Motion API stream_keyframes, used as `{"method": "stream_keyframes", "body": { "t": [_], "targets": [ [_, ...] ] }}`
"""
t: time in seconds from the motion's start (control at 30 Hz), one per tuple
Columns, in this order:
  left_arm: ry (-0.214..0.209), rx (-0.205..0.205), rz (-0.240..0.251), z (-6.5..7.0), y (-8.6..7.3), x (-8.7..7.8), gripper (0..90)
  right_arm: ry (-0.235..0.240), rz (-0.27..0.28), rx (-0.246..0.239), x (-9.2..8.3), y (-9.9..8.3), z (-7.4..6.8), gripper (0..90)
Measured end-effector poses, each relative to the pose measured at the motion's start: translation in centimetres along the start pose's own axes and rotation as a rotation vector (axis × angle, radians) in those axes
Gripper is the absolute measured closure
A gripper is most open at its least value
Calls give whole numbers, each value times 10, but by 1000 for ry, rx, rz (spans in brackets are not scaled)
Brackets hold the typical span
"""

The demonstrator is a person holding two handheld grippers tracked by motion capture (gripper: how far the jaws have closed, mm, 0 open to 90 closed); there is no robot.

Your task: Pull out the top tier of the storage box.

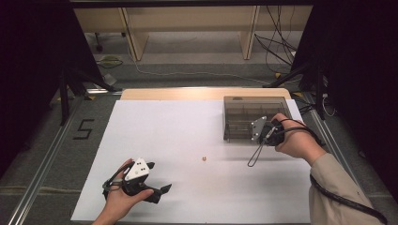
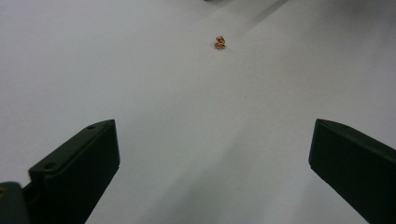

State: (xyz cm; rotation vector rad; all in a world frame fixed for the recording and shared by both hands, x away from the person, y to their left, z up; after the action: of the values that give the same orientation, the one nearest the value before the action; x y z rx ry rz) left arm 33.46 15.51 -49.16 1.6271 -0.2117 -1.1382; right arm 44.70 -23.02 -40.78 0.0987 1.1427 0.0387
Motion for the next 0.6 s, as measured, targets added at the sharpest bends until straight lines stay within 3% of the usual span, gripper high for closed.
{"method": "stream_keyframes", "body": {
  "t": [0.6],
  "targets": [
    [0, -2, 1, 0, 0, 0, 17, 0, 1, 20, -2, 1, -6, 871]
  ]
}}
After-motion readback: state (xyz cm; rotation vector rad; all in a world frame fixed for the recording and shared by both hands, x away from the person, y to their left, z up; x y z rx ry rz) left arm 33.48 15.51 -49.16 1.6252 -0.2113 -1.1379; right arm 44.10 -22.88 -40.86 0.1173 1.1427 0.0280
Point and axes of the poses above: each handheld gripper's, and its own axes: x roughly forward along the jaws, y roughly out of its top, z roughly to its right, the point moved 4 cm from there along x, roughly forward along the jaws
